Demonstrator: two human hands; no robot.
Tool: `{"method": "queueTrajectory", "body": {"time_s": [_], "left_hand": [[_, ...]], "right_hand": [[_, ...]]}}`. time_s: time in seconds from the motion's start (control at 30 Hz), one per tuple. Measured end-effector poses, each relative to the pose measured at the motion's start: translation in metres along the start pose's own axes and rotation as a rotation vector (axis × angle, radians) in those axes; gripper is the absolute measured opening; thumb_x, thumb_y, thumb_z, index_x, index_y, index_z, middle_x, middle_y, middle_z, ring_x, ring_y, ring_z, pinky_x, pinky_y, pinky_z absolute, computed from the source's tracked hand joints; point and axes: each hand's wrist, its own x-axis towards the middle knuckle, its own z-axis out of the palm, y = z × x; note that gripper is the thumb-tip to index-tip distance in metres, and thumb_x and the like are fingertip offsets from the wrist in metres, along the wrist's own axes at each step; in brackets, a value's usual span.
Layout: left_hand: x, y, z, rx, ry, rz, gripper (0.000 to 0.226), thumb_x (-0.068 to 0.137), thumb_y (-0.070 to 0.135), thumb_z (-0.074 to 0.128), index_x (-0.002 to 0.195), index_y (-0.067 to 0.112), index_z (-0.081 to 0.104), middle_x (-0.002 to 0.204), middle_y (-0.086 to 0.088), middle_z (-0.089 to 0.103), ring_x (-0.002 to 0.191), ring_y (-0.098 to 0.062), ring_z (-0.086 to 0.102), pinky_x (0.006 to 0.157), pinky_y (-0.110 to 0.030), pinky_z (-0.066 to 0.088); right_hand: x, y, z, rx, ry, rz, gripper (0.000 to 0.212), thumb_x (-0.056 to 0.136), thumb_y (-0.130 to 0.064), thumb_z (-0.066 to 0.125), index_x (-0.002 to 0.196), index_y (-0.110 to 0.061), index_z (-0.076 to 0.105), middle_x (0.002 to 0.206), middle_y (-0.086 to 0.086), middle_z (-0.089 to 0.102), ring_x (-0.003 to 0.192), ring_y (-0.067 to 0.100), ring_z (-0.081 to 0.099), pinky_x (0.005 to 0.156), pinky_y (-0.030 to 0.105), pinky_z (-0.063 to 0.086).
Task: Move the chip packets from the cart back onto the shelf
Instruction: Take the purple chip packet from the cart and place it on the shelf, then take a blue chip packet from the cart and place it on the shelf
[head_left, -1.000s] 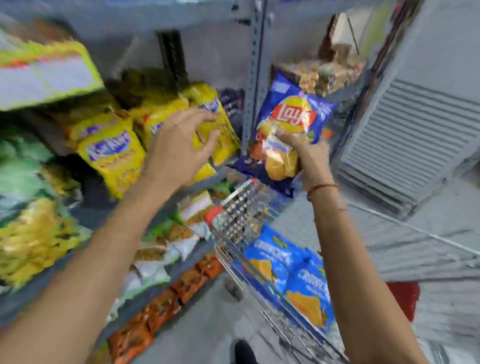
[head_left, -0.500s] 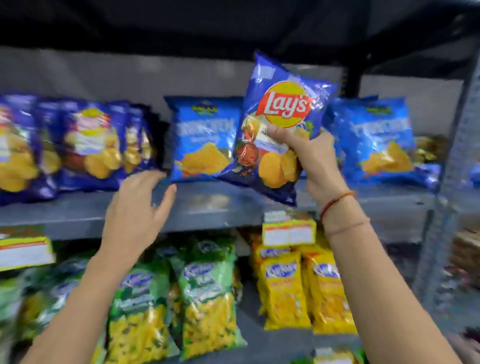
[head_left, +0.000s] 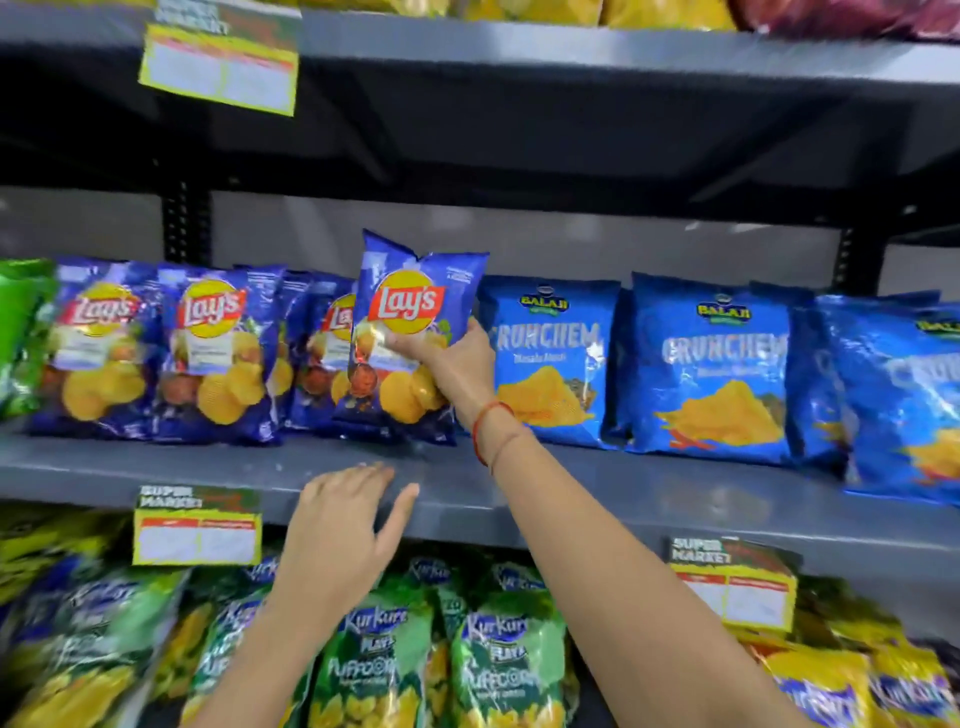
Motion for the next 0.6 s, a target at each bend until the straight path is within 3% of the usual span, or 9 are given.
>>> {"method": "queueTrajectory", "body": {"time_s": [0.1,0.23,0.37,0.47,0.6], "left_hand": [[-0.005,0.001,0.002,-0.013,-0.033,-0.004,0.074,0.091,0.059,0.018,0.102,0.009,0.071,0.101,-0.006,0.074,0.095,-0.023,0.068,0.084,-0.037,0.050],[-0.004,-0.006,0.001,-0.052,-0.041,-0.028,0.074,0.090,0.061,0.016,0.107,0.013,0.069,0.108,-0.001,0.072,0.102,-0.018,0.065,0.091,-0.033,0.045],[-0.003,-0.006,0.000,-0.057,-0.054,-0.037,0.072,0.091,0.060,0.017,0.105,0.013,0.070,0.106,-0.001,0.072,0.101,-0.017,0.066,0.091,-0.029,0.037],[-0.003,-0.007,-0.001,-0.071,-0.046,-0.036,0.072,0.091,0.060,0.018,0.106,0.012,0.070,0.107,-0.001,0.072,0.102,-0.018,0.065,0.092,-0.029,0.034],[-0.004,-0.008,0.000,-0.100,0.007,-0.004,0.068,0.091,0.058,0.023,0.103,0.010,0.070,0.104,-0.004,0.072,0.099,-0.022,0.066,0.090,-0.030,0.034]], "right_hand": [[-0.003,0.018,0.017,-0.053,-0.060,0.046,0.067,0.049,-0.034,0.093,0.107,-0.015,0.066,0.101,0.000,0.073,0.096,0.017,0.069,0.092,0.040,0.056],[-0.006,0.034,0.039,-0.123,-0.087,0.041,0.112,0.029,-0.065,0.084,0.123,-0.013,0.057,0.119,0.003,0.069,0.110,0.018,0.064,0.099,0.040,0.052],[-0.010,0.033,0.041,-0.118,-0.100,0.036,0.092,0.044,-0.055,0.088,0.122,-0.017,0.055,0.119,0.001,0.067,0.105,0.014,0.063,0.098,0.036,0.052],[-0.014,0.029,0.035,-0.142,-0.097,0.067,0.106,0.040,-0.065,0.082,0.129,-0.020,0.049,0.123,0.000,0.064,0.110,0.017,0.062,0.097,0.039,0.052],[-0.019,0.016,0.000,-0.103,-0.067,0.016,0.073,0.064,-0.045,0.084,0.123,-0.016,0.050,0.098,-0.002,0.062,0.091,0.012,0.060,0.086,0.029,0.052]]}}
